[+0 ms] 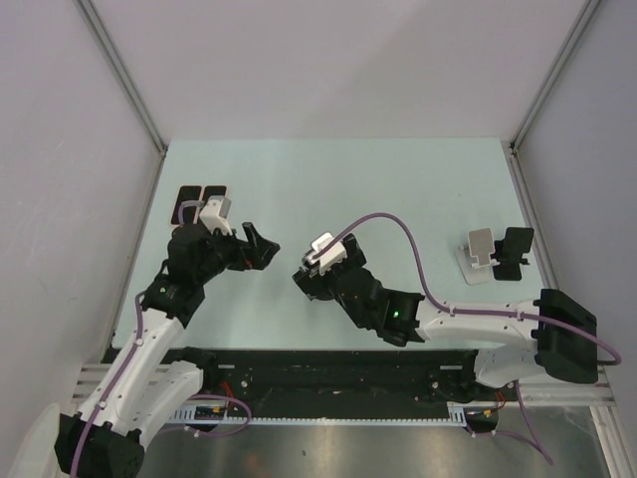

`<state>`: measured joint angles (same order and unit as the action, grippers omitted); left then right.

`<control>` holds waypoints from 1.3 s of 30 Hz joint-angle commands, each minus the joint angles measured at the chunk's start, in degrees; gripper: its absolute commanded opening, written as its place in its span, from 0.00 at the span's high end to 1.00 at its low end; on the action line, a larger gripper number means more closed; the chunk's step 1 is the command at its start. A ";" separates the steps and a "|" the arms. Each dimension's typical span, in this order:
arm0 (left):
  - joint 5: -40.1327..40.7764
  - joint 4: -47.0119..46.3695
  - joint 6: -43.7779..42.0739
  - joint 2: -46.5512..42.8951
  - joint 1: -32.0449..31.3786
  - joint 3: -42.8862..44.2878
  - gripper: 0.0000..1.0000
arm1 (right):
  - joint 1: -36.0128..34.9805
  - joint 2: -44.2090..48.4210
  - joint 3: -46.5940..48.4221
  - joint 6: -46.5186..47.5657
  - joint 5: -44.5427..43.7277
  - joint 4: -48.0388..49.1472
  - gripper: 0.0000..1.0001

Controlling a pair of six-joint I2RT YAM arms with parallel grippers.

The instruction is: Remove the phone from the phone stand

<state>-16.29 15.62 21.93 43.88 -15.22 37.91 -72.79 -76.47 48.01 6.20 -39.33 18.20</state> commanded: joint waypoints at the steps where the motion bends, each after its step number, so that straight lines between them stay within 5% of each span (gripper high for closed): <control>1: -1.72 -0.76 -0.75 -0.64 0.37 -0.99 0.01 | -0.24 -1.67 2.79 1.89 -2.86 4.30 0.00; 8: -2.69 -0.76 0.13 -0.64 0.28 -1.88 0.00 | -0.33 -5.09 3.49 5.14 -5.14 5.80 0.02; 12: -3.65 -0.76 0.13 -0.55 0.19 -1.79 0.00 | -0.07 -5.19 3.58 7.51 -5.14 5.28 0.12; 18: -4.97 -0.94 -2.24 -0.81 -0.51 -1.44 0.00 | 5.54 1.05 3.58 6.46 8.01 -2.45 0.55; 22: -5.77 -1.46 -5.22 -0.81 -2.61 -0.39 0.00 | 10.82 4.83 3.41 6.10 17.50 -5.88 0.93; 27: -2.43 -2.78 -9.09 0.59 -12.60 1.20 0.00 | 19.96 9.57 1.39 4.18 42.34 -7.39 1.00; 33: 2.31 -5.42 -12.27 5.33 -21.15 1.20 0.00 | 26.56 14.24 0.07 2.33 50.92 -7.56 1.00; 39: 5.30 -19.44 -8.84 10.69 -25.55 -2.92 0.04 | 28.23 16.26 -0.28 0.14 58.04 -7.30 1.00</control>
<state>-14.44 8.51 12.56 52.36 -38.11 37.01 -45.12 -64.01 46.06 8.78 10.20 3.03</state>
